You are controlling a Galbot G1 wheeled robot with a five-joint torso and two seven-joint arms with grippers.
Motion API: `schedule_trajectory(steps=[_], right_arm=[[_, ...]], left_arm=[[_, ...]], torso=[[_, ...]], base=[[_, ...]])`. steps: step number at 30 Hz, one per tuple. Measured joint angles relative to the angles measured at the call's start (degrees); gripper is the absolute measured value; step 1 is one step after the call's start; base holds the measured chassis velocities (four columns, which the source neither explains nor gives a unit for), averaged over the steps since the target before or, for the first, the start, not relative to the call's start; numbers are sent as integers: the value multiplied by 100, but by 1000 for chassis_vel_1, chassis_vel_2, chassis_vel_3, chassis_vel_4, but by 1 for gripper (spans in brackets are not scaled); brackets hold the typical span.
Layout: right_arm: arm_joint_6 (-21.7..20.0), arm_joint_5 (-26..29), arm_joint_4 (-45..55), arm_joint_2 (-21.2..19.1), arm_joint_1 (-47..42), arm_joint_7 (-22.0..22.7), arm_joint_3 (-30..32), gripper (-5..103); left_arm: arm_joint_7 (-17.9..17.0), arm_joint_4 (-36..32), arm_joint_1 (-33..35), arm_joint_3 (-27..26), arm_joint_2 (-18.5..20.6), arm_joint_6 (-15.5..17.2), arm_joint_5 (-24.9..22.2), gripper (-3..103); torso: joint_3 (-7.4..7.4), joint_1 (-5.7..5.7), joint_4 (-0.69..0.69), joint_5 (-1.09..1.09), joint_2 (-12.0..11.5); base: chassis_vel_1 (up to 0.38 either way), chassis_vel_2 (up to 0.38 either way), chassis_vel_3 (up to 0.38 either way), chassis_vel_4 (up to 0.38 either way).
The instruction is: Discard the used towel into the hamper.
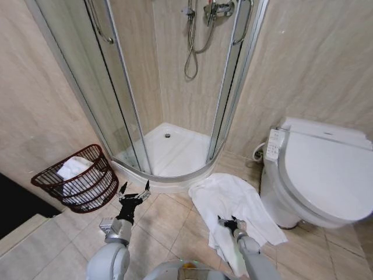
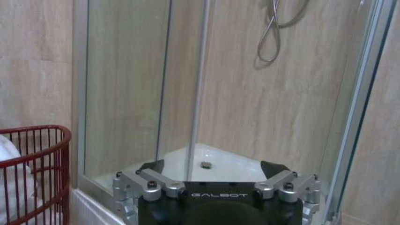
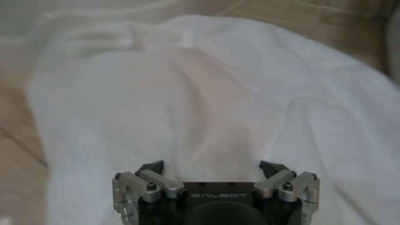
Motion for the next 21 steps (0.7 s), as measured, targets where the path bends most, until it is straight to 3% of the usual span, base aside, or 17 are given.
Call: schedule_trajectory(steps=[7, 16, 19, 21], right_arm=[[10, 97, -310, -62, 142, -326, 70, 97], [83, 235, -141, 9, 124, -473, 43, 75], [84, 299, 65, 28, 18, -495, 35, 59], [88, 304, 83, 32, 3, -497, 37, 55]], left_arm=[[0, 0, 0, 0, 0, 0, 0, 100], [0, 0, 0, 0, 0, 0, 0, 100], [0, 0, 0, 0, 0, 0, 0, 100], [0, 0, 0, 0, 0, 0, 0, 100]], torso=[[0, 0, -2, -1, 0], [0, 0, -1, 1, 0], [1, 0, -1, 1, 0], [0, 0, -1, 0, 1]], base=[[0, 0, 0, 0], [0, 0, 0, 0], [0, 0, 0, 0], [0, 0, 0, 0]])
